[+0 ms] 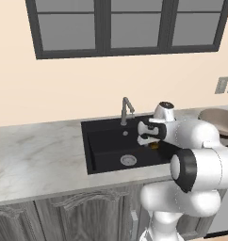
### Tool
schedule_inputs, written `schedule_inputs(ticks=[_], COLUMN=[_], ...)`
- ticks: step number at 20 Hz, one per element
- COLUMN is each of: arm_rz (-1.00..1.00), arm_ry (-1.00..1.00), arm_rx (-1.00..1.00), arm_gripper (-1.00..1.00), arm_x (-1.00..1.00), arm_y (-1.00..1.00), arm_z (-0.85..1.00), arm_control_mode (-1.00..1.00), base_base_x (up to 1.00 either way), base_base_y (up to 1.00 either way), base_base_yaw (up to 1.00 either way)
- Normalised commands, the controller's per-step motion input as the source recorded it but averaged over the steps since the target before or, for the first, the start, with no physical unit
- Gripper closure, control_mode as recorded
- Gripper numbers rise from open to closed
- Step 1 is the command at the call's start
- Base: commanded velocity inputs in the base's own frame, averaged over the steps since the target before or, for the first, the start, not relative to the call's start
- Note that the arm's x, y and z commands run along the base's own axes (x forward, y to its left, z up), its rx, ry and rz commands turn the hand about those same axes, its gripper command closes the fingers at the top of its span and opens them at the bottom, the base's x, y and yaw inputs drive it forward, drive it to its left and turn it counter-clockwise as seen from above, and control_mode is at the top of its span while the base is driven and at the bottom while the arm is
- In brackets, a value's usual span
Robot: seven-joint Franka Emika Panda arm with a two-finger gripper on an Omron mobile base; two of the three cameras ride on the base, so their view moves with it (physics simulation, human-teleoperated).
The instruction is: Dump the sweet potato from the pot into the sink. Then turn on the water and wash the sweet potato. Then turn off the water and put the sweet potato back in the pot.
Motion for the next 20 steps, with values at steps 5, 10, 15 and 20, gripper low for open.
schedule_inputs(ticks=[5,10,15,20], arm_rz=[-0.08,-0.07,-0.05,-0.06], arm_ry=[0.02,0.00,0.00,0.00], arm_rx=[0.00,0.00,0.02,0.02], arm_gripper=[1.00,1.00,1.00,1.00], arm_x=[-0.08,-0.25,-0.30,-0.30], arm_y=[-0.62,-0.56,-0.42,-0.41], arm_z=[0.36,0.59,0.92,0.95], arm_control_mode=[-1.00,-1.00,-1.00,-1.00], base_base_x=[0.00,0.00,0.00,0.00], base_base_y=[0.00,0.00,0.00,0.00], base_base_yaw=[0.00,0.00,0.00,0.00])
